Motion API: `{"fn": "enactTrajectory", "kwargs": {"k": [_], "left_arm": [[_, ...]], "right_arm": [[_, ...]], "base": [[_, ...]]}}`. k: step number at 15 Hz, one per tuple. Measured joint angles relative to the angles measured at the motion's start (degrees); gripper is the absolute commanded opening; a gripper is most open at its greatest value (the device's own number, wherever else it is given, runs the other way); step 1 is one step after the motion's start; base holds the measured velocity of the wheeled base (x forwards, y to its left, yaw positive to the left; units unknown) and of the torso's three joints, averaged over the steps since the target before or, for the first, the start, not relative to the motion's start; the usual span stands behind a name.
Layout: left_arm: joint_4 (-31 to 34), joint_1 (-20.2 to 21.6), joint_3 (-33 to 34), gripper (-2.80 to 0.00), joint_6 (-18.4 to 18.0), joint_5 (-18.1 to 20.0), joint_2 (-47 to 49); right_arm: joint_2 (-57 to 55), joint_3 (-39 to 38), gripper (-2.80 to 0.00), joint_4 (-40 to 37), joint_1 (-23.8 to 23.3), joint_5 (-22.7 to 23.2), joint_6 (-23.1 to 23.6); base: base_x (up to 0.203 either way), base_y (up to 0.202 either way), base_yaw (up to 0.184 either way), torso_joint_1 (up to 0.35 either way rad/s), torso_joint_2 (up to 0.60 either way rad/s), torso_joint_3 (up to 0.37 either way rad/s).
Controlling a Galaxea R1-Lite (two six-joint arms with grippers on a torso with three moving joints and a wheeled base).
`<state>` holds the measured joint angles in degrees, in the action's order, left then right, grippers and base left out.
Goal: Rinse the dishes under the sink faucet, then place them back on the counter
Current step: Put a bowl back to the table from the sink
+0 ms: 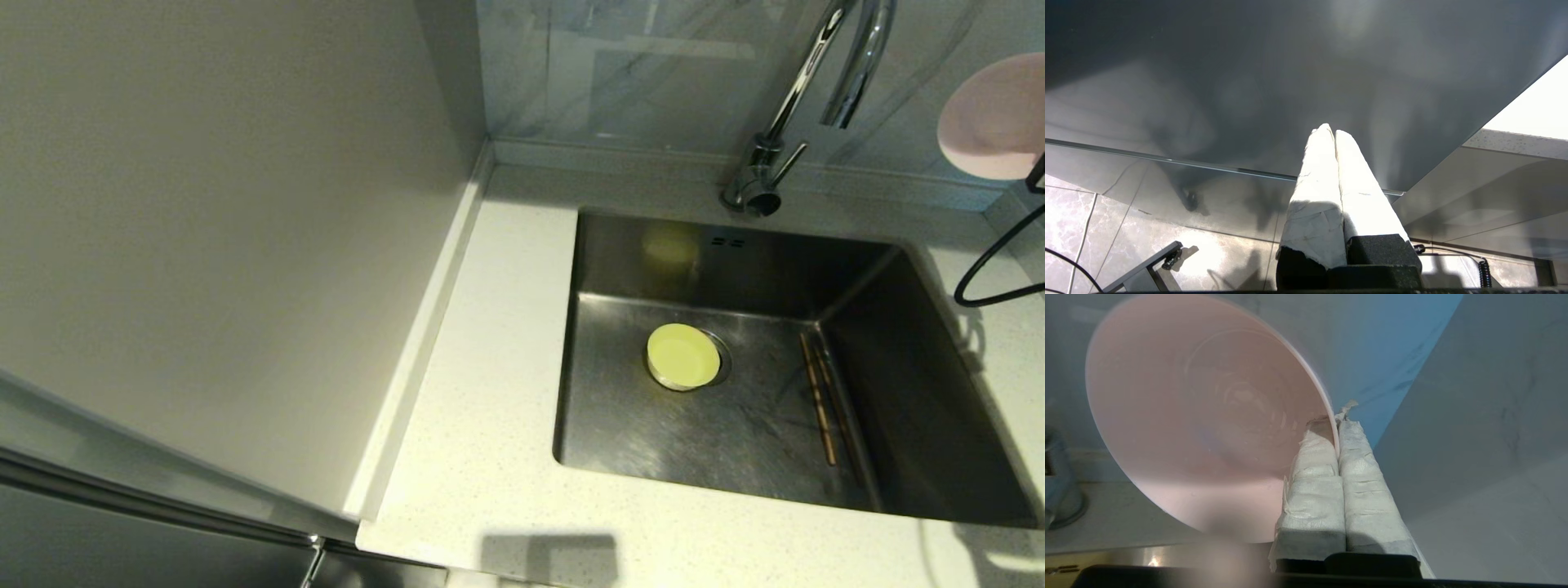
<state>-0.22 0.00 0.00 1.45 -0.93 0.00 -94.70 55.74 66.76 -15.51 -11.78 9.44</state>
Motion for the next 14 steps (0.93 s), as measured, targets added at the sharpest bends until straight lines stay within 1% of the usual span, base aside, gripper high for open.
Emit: {"fn": "enactTrajectory", "kwargs": {"k": [1, 2, 4, 6, 9, 10, 12, 14], "left_arm": [[0.0, 0.0, 0.0, -2.80, 0.0, 0.0, 0.0], [0.0, 0.0, 0.0, -2.80, 0.0, 0.0, 0.0], [0.0, 0.0, 0.0, -2.80, 0.0, 0.0, 0.0], [0.0, 0.0, 0.0, -2.80, 0.0, 0.0, 0.0], [0.0, 0.0, 0.0, -2.80, 0.0, 0.0, 0.0], [0.0, 0.0, 0.0, -2.80, 0.0, 0.0, 0.0], [0.0, 0.0, 0.0, -2.80, 0.0, 0.0, 0.0], [0.0, 0.0, 0.0, -2.80, 0.0, 0.0, 0.0]], "right_arm": [[0.5, -1.3, -2.80, 3.3, 0.0, 0.7, 0.1], [0.9, -2.4, -2.80, 4.8, 0.0, 0.8, 0.1], [1.5, -4.1, -2.80, 5.1, 0.0, 0.9, 0.2], [2.0, -3.0, -2.80, 5.5, 0.0, 0.9, 0.3], [2.4, -4.3, -2.80, 5.1, 0.0, 1.2, 0.4], [2.5, -4.8, -2.80, 3.5, 0.0, 1.2, 0.4], [3.0, -2.9, -2.80, -4.4, -0.5, 1.3, 0.3], [3.7, 2.2, -2.80, -18.8, -1.9, 1.3, -0.5]], "base": [[0.000, 0.000, 0.000, 0.000, 0.00, 0.000], [0.000, 0.000, 0.000, 0.000, 0.00, 0.000], [0.000, 0.000, 0.000, 0.000, 0.00, 0.000], [0.000, 0.000, 0.000, 0.000, 0.00, 0.000], [0.000, 0.000, 0.000, 0.000, 0.00, 0.000], [0.000, 0.000, 0.000, 0.000, 0.00, 0.000], [0.000, 0.000, 0.000, 0.000, 0.00, 0.000], [0.000, 0.000, 0.000, 0.000, 0.00, 0.000]]}}
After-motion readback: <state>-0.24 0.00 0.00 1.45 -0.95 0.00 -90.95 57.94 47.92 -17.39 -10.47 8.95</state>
